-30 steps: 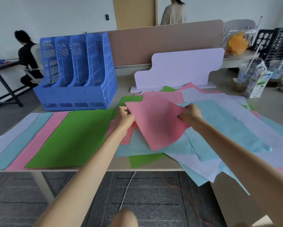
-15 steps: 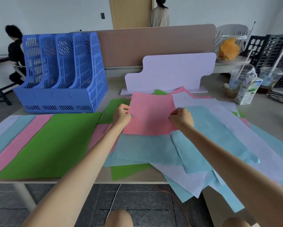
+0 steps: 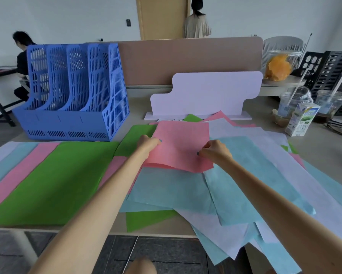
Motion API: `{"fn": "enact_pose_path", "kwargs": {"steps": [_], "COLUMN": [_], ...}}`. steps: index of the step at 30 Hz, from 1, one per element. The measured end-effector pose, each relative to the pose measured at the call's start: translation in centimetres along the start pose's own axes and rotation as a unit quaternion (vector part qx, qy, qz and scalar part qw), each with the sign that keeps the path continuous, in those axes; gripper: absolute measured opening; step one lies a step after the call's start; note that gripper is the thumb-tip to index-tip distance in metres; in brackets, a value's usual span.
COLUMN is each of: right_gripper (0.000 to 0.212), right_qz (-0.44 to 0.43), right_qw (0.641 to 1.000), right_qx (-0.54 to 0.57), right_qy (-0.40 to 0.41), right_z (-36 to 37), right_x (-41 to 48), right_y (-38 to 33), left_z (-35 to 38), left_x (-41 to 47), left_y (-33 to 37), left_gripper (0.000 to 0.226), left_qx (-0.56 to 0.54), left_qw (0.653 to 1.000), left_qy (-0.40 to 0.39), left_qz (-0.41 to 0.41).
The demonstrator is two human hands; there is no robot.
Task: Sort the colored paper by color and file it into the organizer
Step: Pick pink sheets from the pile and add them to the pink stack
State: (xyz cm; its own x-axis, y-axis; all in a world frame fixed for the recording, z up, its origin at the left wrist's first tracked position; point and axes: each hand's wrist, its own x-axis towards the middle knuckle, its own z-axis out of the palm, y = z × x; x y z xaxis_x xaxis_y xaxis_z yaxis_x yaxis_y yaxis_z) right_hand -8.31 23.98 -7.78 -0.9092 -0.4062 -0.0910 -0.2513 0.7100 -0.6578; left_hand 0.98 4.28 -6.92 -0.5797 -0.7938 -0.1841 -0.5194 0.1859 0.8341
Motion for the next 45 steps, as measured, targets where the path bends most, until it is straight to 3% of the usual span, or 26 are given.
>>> {"fn": "enact_pose_path", "kwargs": {"steps": [5, 8, 11, 13, 15, 18, 20, 22, 23, 27, 31, 36, 39, 42, 44, 45], "right_gripper": [0.020, 0.022, 0.024, 0.024, 0.025, 0.028, 0.035, 0.042, 0.044, 0.040, 0.014, 0.033, 0.035, 0.020, 0.002, 0.007], "right_qz": [-0.010, -0.015, -0.016, -0.018, -0.019, -0.016, -0.017, -0.018, -0.018, 0.003, -0.019, -0.025, -0.055, -0.064, -0.064, -0.060], "right_qw": [1.000, 1.000, 1.000, 1.000, 1.000, 1.000, 0.999, 1.000, 1.000, 0.998, 0.999, 0.999, 0.991, 0.931, 0.912, 0.914], "right_qx": [0.011, 0.014, 0.000, -0.008, -0.012, -0.012, -0.019, -0.021, -0.010, 0.054, 0.028, 0.000, 0.118, 0.348, 0.379, 0.377], "right_qy": [-0.019, -0.021, -0.017, -0.016, -0.013, -0.016, -0.019, -0.011, -0.006, -0.011, 0.010, 0.022, 0.036, -0.088, -0.139, -0.139], "right_z": [-0.2, -0.1, 0.0, 0.0, 0.1, -0.1, -0.2, -0.4, -0.4, -0.3, -0.4, 0.0, 0.6, 1.2, 1.5, 1.8], "right_x": [0.3, 0.5, 0.6, 0.5, 0.5, 0.6, 0.7, 0.8, 0.8, 1.0, 0.6, 0.5, 0.6, -0.2, -1.2, -1.5], "right_y": [0.2, 0.5, 0.6, 0.6, 0.7, 0.7, 0.7, 0.6, 0.7, 0.8, 0.3, -0.9, -2.4, -3.7, -4.3, -4.5], "left_z": [-0.2, 0.1, 0.4, 0.4, 0.0, -0.6, -0.8, -1.1, -1.3, -3.0, -5.2, -8.2, -9.5, -10.1, -10.4, -10.5], "left_x": [-0.8, -0.4, -0.2, 0.0, 0.2, 0.9, 0.5, 0.1, 0.0, 0.0, -0.5, -1.5, -1.8, -1.8, -1.7, -1.6], "left_y": [0.1, 0.5, 1.1, 1.4, 1.7, 1.7, 1.4, 0.7, 0.4, -0.8, -1.1, -1.1, -1.7, -2.8, -3.7, -4.1], "left_gripper": [0.045, 0.053, 0.046, 0.045, 0.059, 0.068, 0.049, 0.014, 0.002, 0.034, 0.022, 0.018, 0.019, 0.026, 0.038, 0.040], "left_qx": [0.205, 0.247, 0.270, 0.264, 0.242, 0.123, 0.039, 0.016, 0.021, 0.109, 0.056, -0.012, -0.030, -0.054, -0.073, -0.080], "left_qw": [0.978, 0.967, 0.962, 0.964, 0.970, 0.992, 0.998, 0.994, 0.989, 0.956, 0.944, 0.939, 0.942, 0.949, 0.949, 0.950], "left_qy": [0.044, 0.052, 0.040, 0.037, 0.032, -0.011, -0.052, -0.066, -0.059, 0.079, 0.160, 0.213, 0.213, 0.202, 0.197, 0.194], "left_qz": [0.019, 0.001, 0.008, 0.014, 0.009, -0.008, 0.016, 0.090, 0.135, 0.260, 0.283, 0.271, 0.256, 0.237, 0.235, 0.233]}}
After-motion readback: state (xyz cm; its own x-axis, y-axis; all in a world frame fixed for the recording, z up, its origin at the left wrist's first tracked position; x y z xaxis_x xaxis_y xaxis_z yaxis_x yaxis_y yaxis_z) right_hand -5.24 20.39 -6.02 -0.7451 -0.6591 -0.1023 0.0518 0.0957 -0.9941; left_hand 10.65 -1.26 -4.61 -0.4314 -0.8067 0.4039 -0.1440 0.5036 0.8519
